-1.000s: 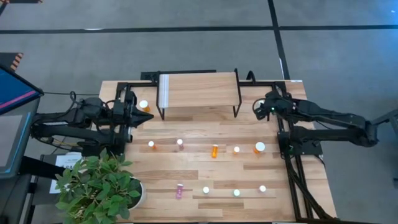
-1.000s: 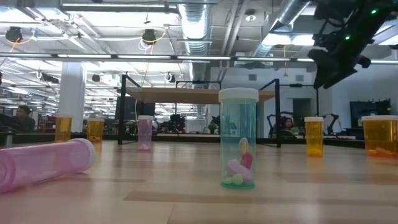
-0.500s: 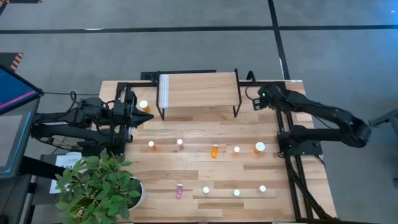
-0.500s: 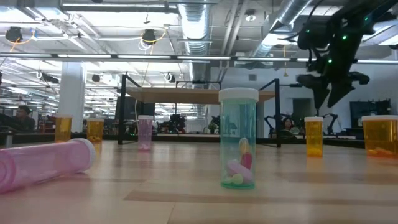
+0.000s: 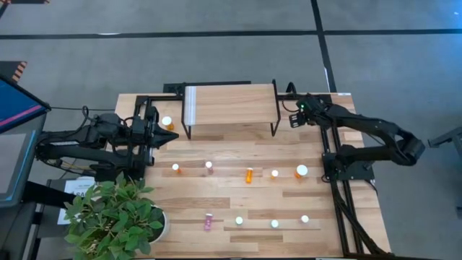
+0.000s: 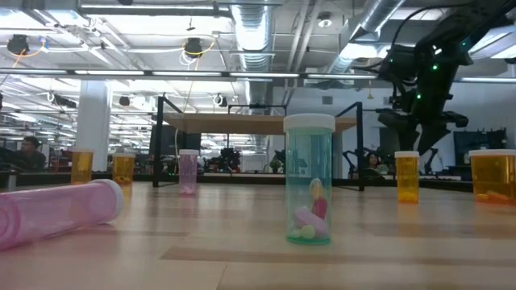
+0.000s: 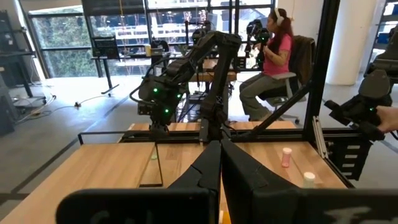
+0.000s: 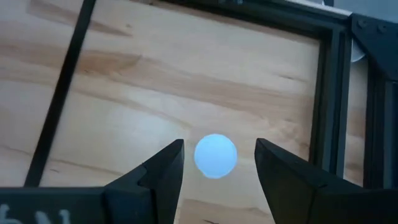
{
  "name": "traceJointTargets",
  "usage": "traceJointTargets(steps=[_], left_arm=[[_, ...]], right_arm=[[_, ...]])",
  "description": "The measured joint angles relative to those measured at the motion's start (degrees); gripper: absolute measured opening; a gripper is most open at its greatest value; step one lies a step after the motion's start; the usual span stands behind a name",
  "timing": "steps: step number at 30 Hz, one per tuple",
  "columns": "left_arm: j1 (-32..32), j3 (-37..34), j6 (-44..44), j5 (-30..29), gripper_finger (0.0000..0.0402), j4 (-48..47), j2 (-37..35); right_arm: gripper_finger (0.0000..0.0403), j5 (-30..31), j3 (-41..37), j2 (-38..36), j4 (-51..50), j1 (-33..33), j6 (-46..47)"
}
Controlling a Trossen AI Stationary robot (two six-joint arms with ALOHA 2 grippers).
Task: Pick and place medicine bottles onto shelf by color
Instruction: Put the top small green pill bottle on the shelf
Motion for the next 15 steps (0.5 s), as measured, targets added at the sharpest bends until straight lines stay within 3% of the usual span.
traceJointTargets(steps=[15], left_arm=[[-0.02, 0.01, -0.14, 0.00, 0.0000, -0.31, 0.02]], right_arm=[[0.0218, -0.39, 0.00, 6.52, 2.06, -0.19, 0.22]])
